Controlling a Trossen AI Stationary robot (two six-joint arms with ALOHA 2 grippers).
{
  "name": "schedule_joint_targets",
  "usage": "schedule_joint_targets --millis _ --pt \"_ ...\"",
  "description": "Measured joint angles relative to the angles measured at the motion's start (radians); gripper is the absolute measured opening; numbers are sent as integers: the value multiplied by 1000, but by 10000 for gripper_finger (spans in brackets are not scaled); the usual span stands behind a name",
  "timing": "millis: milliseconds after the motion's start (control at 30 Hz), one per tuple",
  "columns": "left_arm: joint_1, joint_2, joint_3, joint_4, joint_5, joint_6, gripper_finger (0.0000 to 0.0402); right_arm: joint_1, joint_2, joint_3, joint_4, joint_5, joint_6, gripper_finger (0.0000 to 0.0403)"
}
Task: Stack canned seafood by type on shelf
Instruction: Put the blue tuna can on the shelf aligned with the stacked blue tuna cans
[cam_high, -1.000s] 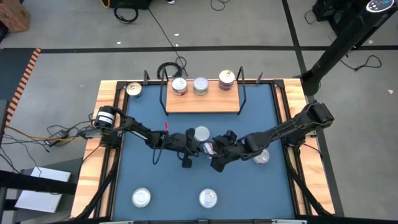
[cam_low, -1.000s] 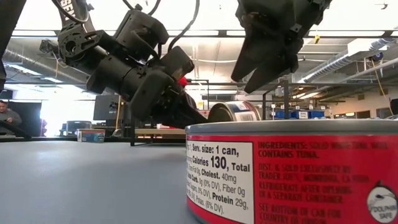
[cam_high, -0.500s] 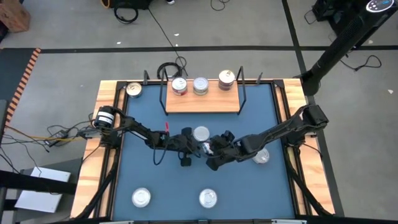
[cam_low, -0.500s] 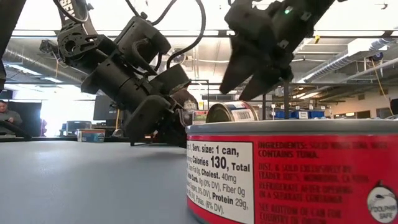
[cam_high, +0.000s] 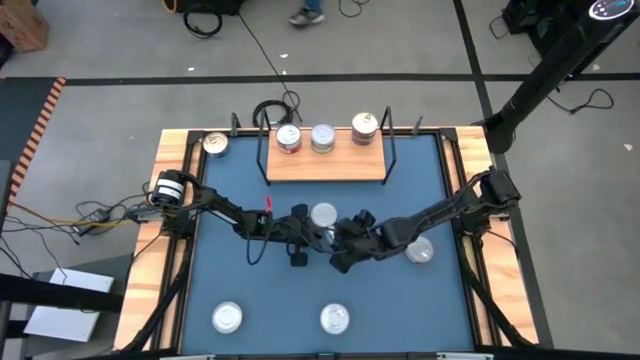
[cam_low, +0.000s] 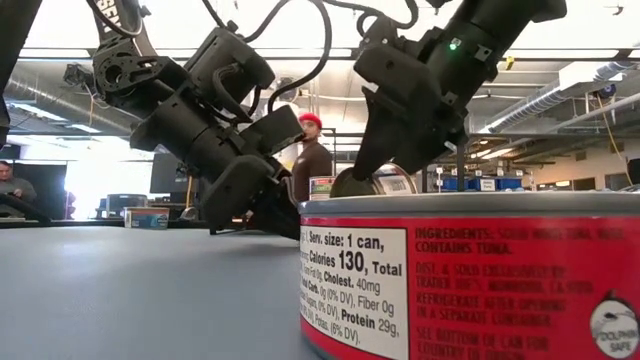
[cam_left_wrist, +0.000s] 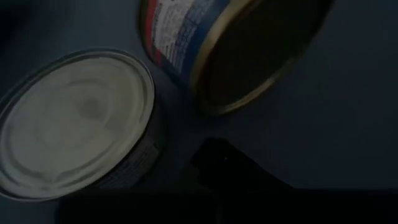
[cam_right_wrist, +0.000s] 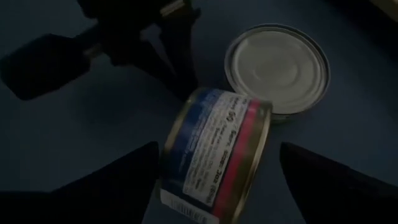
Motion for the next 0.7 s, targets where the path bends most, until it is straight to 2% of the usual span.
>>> schedule_joint_targets --millis 333,567,700 --pt "0 0 0 -1 2 -3 5 -11 0 0 -50 -27 -24 342" --pt "0 0 0 -2 2 -2 5 -14 -3 0 -40 -98 -78 329" --pt "0 0 -50 104 14 -2 5 -14 -3 0 -39 -95 -108 310"
